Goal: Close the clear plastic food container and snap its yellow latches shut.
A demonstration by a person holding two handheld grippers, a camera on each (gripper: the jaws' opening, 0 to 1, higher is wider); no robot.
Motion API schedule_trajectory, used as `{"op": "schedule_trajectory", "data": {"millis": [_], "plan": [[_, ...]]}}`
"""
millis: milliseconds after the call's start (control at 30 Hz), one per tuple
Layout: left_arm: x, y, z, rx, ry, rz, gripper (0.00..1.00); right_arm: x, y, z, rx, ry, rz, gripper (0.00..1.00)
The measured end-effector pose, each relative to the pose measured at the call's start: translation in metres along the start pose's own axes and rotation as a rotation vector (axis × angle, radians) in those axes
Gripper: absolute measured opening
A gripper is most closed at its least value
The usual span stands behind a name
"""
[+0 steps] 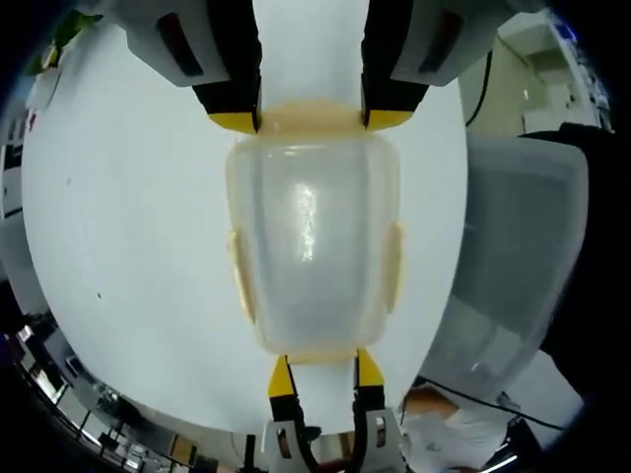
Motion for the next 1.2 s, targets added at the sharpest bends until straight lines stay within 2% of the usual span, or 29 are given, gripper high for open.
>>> {"op": "schedule_trajectory", "data": {"millis": [233, 667, 933, 1200], "plan": [[-0.004, 0.003, 0.002, -0.005, 0.007, -0.005, 0.38, 0.004, 0.0, -0.002, 0.003, 0.003, -0.007, 0.37], [0.001, 0.007, 0.002, -0.015, 0.001, -0.015, 0.38, 0.002, 0.006, -0.003, 0.026, -0.005, -0.013, 0.38], [0.003, 0.009, 0.006, -0.022, 0.0, 0.002, 0.38, 0.002, 0.008, -0.007, 0.045, -0.02, -0.015, 0.38], [0.003, 0.009, 0.011, -0.019, -0.007, -0.01, 0.38, 0.001, 0.009, -0.01, 0.048, -0.036, -0.015, 0.38]]}}
Point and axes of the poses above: the point that each gripper's makers call its tool centre point, and the gripper's own axes: y roughly forward along the fingers, z roughly to its right, x roughly out of its underside, the point moved 9 cm from there along -y, roughly backward along the fingers, and after that the axes turned 1 degree about -y, right-handed, at the moved point
